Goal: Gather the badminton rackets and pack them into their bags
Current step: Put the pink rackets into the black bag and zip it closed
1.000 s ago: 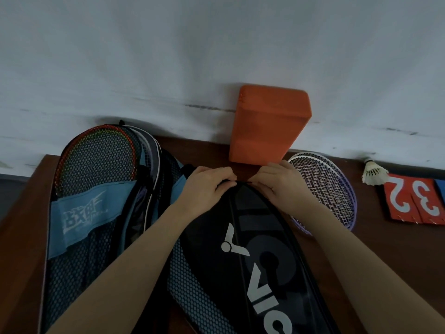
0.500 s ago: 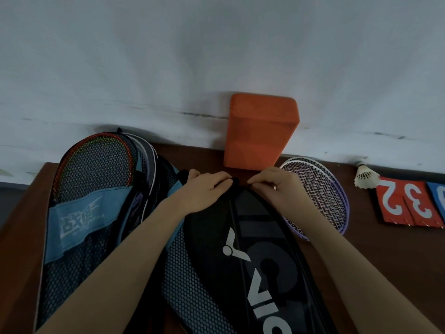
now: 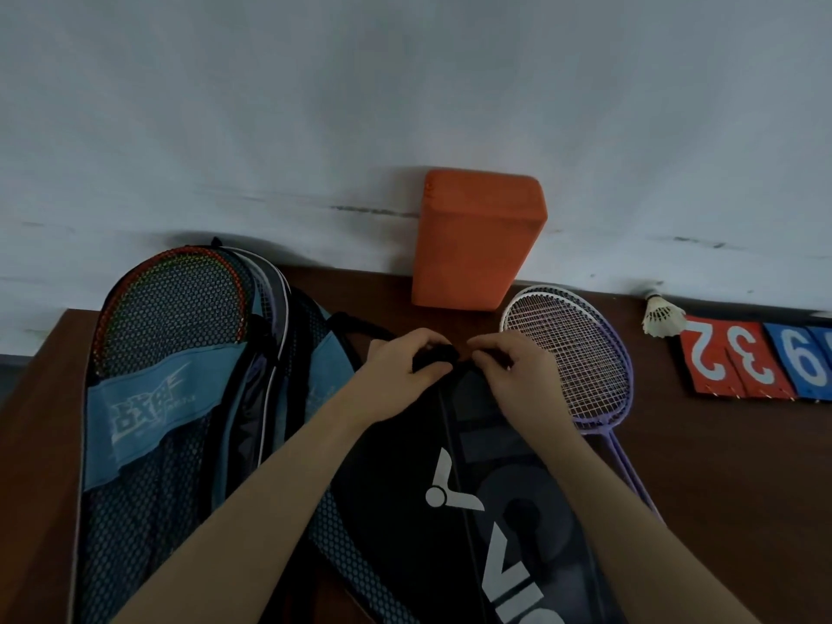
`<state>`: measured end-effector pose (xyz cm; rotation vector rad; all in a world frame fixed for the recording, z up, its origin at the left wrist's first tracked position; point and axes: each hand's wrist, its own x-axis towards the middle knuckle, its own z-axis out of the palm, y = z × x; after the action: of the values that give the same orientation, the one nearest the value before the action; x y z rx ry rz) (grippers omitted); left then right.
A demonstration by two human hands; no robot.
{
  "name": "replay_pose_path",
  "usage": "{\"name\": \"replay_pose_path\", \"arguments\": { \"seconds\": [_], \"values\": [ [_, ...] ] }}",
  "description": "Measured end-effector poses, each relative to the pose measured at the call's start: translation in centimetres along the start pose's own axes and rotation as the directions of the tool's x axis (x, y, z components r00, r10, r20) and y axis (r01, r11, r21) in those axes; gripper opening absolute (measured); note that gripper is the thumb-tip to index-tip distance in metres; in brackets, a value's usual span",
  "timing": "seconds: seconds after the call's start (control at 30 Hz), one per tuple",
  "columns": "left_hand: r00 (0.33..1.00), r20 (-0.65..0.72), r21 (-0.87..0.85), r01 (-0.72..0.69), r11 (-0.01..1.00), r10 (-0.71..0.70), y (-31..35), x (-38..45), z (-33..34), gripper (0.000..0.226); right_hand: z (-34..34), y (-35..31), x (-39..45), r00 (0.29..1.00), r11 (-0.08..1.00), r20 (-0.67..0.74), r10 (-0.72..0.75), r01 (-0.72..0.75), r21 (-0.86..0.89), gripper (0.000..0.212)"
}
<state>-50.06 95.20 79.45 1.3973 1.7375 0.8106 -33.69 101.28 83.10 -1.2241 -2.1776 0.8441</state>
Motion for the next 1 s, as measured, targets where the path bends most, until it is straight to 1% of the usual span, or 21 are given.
{"name": "replay_pose_path", "arguments": {
  "seconds": [0.1,0.2,0.23,0.3,0.37,0.4,0.47,0.53,0.6,0.67,0.73,0.8,0.9,1.0],
  "values": [
    [0.999,-0.043,-0.015,-0.015,1.000,0.014,-0.2,-1.0,0.3,0.025,-0.2,-0.4,-0.1,0.993,0.995,0.078,0.090,-0.086,-0.050,0.017],
    [0.997,-0.074,0.007,-0.026,1.000,0.026,-0.1,-2.0,0.0,0.026,-0.5,-0.9,0.2,0.983,0.989,0.135,0.122,-0.109,-0.095,0.007],
    [0.995,-0.086,0.039,-0.048,0.998,0.052,0.3,-2.3,-0.2,0.026,-0.6,-1.1,0.1,0.982,0.989,0.143,0.126,-0.113,-0.093,0.007],
    [0.983,-0.107,0.185,-0.125,0.975,0.146,1.0,-3.1,-0.3,0.027,-0.7,-1.4,-0.3,0.981,0.991,0.147,0.123,-0.113,-0.074,0.006],
    [0.962,-0.120,0.314,-0.199,0.928,0.247,1.6,-3.9,-0.2,0.030,-1.0,-1.8,-0.9,0.987,0.995,0.138,0.081,-0.074,-0.059,0.005],
    [0.955,-0.121,0.339,-0.218,0.915,0.272,1.7,-4.2,-0.2,0.029,-1.1,-2.0,-1.1,0.988,0.997,0.139,0.060,-0.053,-0.053,0.006],
    [0.952,-0.125,0.321,-0.227,0.920,0.279,1.4,-4.5,-0.2,0.024,-1.3,-2.3,-1.5,0.988,0.998,0.151,0.036,-0.029,-0.050,0.007],
    [0.952,-0.136,0.303,-0.223,0.927,0.273,1.0,-4.5,0.0,0.017,-1.2,-2.3,-1.8,0.987,0.996,0.158,0.035,-0.022,-0.083,0.007],
    [0.944,-0.141,0.359,-0.233,0.904,0.300,0.9,-4.6,0.3,0.016,-1.1,-2.3,-2.1,0.988,0.993,0.145,0.059,-0.044,-0.106,0.007],
    [0.931,-0.141,0.427,-0.250,0.869,0.337,0.9,-4.8,0.8,0.019,-0.9,-2.1,-2.4,0.987,0.992,0.135,0.086,-0.073,-0.102,0.007],
    [0.921,-0.137,0.466,-0.265,0.844,0.365,0.7,-5.0,1.2,0.021,-0.9,-1.8,-2.6,0.984,0.991,0.154,0.091,-0.073,-0.116,0.008],
    [0.920,-0.133,0.457,-0.273,0.847,0.369,0.6,-5.3,1.7,0.021,-0.9,-1.6,-2.7,0.980,0.988,0.181,0.088,-0.063,-0.140,0.009],
    [0.932,-0.141,0.395,-0.255,0.882,0.333,0.1,-5.7,2.5,0.020,-0.6,-1.5,-3.0,0.978,0.984,0.192,0.083,-0.050,-0.169,0.008],
    [0.922,-0.168,0.398,-0.260,0.880,0.349,-0.5,-6.2,3.2,0.021,0.1,-1.3,-3.4,0.977,0.980,0.189,0.096,-0.060,-0.189,0.009]
  ]
}}
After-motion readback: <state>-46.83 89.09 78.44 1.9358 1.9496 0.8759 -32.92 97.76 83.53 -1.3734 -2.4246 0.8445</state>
